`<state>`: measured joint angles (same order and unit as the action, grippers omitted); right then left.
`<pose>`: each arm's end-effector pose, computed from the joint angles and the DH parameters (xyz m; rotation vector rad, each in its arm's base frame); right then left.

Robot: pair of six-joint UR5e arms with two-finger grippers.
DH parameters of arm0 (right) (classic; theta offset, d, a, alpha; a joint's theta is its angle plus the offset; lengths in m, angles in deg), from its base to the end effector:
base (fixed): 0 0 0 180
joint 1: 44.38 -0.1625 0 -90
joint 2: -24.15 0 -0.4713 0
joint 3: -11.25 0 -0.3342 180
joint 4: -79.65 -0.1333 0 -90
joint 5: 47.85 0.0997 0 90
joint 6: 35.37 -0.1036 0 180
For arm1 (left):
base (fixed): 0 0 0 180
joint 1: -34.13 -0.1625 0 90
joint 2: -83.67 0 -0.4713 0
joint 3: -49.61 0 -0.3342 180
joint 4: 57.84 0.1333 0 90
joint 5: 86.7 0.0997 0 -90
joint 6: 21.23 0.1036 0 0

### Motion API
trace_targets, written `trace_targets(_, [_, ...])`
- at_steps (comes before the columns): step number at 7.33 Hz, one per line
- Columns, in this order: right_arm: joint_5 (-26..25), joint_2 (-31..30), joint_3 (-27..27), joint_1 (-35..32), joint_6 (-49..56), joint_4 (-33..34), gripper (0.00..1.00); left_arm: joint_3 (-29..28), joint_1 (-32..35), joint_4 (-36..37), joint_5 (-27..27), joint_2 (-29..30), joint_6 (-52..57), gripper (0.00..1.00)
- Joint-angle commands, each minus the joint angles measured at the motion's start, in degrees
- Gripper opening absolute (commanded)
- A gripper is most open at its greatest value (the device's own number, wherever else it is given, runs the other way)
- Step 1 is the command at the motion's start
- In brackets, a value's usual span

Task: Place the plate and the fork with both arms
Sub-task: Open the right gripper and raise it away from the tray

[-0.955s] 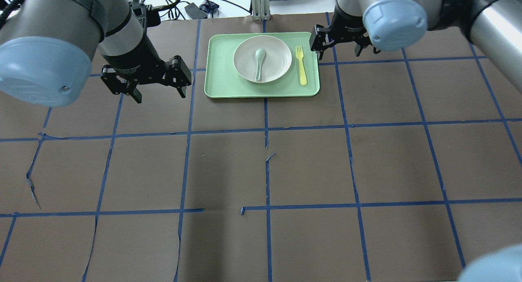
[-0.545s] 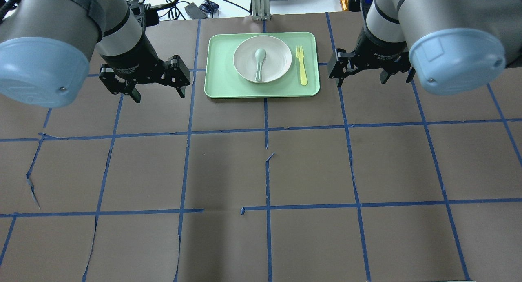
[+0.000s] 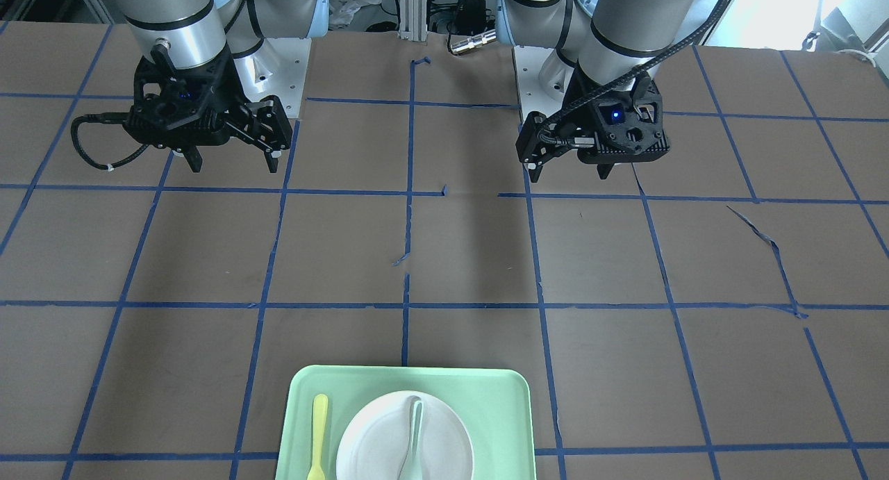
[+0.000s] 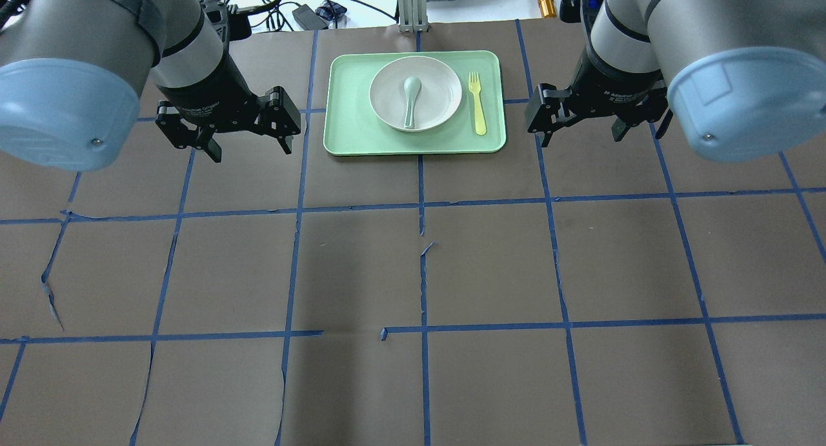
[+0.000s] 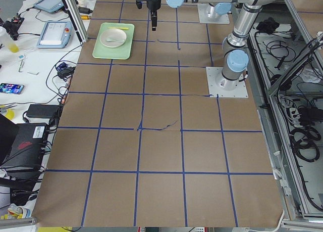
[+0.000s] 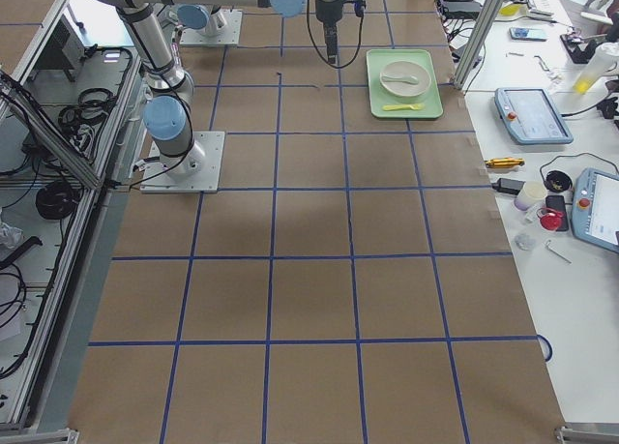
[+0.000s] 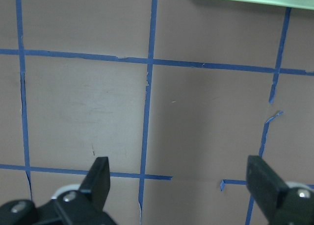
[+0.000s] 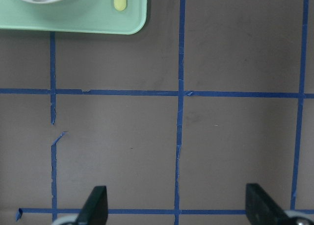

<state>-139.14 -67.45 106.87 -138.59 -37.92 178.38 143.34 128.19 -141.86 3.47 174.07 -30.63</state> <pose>0.1620 -0.4173 0.5151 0.0438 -3.1210 0.1302 -0.1638 -0.4291 0.5094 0.1464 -3.1369 0.0509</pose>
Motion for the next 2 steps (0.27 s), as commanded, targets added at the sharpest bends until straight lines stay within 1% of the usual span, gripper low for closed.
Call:
trace_targets(1, [0.23,-0.07,-0.09,-0.01,-0.18,-0.12,1.0,0.05,-0.02,0.0,0.09,-0.04,0.0,1.0])
trace_targets(2, [0.58,0.02,-0.09,-0.01,-1.14,-0.03,1.0,0.05,0.07,0.09,0.0,0.04,0.0,1.0])
